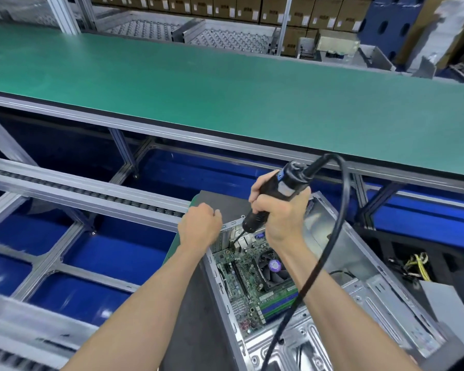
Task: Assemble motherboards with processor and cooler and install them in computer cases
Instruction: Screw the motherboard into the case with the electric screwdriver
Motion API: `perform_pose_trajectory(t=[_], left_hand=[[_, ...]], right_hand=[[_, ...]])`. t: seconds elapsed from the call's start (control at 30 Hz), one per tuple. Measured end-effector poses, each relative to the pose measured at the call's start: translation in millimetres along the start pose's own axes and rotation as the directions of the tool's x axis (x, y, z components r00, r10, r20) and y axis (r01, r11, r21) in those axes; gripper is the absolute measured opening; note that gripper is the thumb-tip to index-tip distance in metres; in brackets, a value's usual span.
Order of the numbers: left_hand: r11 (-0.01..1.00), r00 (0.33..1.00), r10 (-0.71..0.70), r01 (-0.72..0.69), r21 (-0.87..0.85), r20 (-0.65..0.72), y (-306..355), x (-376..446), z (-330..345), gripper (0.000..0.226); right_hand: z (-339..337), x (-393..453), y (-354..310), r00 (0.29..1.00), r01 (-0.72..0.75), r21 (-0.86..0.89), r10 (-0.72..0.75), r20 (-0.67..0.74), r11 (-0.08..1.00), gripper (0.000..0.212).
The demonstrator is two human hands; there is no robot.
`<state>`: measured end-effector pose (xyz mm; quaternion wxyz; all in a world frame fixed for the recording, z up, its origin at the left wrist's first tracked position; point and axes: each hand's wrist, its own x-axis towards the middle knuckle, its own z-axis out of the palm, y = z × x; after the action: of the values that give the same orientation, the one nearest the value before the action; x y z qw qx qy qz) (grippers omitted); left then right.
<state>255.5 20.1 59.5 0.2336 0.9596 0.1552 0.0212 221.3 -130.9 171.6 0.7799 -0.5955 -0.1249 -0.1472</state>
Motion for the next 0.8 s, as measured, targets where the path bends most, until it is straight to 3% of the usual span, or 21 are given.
perform_pose_trajectory(t=[0.37, 0.8], left_hand=[[0.993, 0.998, -0.036, 0.041, -0.110, 0.044, 0.3, -0.5, -2.5, 0.042], [0.993, 0.998, -0.048, 0.052, -0.102, 0.041, 0.0, -0.1, -3.0, 0.043]], right_hand=[[16.1, -4.6, 39.4, 0.988, -0.153, -0.098, 0.155, 0.011, 0.983, 0.015], [17.3, -13.6, 52.3, 0.991, -0.087, -0.130, 0.099, 0.089, 0.988, 0.017]])
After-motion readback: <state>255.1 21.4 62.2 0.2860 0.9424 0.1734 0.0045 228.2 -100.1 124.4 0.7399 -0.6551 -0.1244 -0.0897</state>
